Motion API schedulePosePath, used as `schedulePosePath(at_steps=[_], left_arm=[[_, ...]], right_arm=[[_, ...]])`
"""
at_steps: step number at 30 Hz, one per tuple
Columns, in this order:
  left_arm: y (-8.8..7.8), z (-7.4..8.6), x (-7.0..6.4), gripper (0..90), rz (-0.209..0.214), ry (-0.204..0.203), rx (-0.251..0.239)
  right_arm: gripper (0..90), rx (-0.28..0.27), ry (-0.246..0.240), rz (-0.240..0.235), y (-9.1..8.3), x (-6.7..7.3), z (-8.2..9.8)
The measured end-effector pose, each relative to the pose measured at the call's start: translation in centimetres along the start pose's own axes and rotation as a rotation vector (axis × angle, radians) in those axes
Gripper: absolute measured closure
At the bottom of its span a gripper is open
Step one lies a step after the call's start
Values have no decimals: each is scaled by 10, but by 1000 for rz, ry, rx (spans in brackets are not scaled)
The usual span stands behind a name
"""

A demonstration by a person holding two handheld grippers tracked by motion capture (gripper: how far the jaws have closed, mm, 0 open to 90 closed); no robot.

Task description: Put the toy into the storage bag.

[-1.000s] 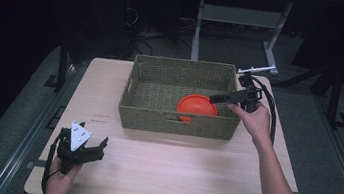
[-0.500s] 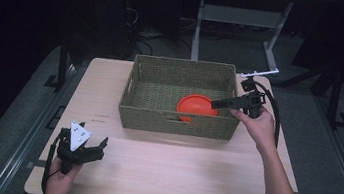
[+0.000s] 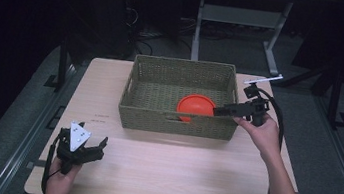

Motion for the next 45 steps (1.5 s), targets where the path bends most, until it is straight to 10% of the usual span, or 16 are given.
schedulePosePath(at_steps=[45], left_arm=[[0, 1, -1, 129, -4, -5, -8]], right_arm=[[202, 23, 1, -41, -24, 1, 76]])
Point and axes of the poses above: each handheld gripper's, and its own axes: y roughly forward along the jaws, z roughly out of its underside, x roughly to its left, the point moved 2 cm from there along y, roughly forward along the jaws, and after that the axes turned 12 degrees about -x, right-handed, at the moved point
